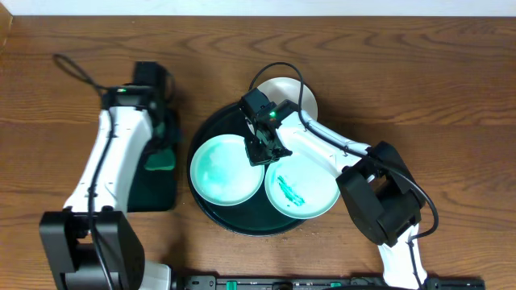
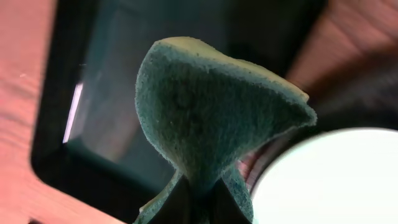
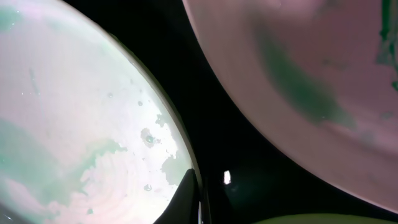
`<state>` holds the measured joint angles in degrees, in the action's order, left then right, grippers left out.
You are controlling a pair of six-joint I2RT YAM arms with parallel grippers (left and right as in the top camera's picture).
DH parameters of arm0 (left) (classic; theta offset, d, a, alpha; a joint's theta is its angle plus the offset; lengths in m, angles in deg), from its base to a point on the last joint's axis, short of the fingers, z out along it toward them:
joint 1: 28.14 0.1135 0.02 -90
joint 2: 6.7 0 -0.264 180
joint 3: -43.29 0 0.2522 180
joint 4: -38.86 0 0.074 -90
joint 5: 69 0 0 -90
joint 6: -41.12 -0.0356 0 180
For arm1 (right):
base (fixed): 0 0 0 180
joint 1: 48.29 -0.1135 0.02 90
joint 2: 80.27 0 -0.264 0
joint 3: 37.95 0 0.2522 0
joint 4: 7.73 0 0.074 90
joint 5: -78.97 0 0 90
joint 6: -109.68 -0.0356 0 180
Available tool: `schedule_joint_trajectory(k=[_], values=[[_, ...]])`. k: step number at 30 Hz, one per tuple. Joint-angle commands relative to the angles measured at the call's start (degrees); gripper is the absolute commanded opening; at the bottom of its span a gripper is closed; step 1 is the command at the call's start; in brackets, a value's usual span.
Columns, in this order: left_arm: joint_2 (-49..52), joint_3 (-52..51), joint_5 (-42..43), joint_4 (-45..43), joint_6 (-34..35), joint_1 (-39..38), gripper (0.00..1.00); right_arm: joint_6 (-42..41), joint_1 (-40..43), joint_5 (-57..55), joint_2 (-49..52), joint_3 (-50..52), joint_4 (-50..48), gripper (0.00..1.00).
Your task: Clean dirty plates on tray and stack at the side
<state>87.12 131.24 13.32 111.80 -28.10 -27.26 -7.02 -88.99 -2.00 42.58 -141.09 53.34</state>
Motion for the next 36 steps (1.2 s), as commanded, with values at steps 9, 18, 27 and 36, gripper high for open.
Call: schedule_joint_trajectory(k=[9,18,27,36], values=[[-1.3,-0.6,-0.4,-0.2,-0.6,5.3,0.07,1.0,1.2,2.3,2.9,0.2,-0.2,0.08],[-1.3,-1.2,-0.4,-1.4,-0.5,5.3,0.07,4.0,1.4,3.7,2.3,-1.2,-0.3,0.01],[-1.3,-1.2,-0.4,-1.4,-0.6,5.3,0.07,7.7,-1.4,-10.0,-4.8,-2.1,0.2,0.01],[-1.3,-1.2,-0.4,-1.7,-0.5,5.3,0.07,11.8,-7.2,-34.2,-14.9,-2.1,0.1,0.01]])
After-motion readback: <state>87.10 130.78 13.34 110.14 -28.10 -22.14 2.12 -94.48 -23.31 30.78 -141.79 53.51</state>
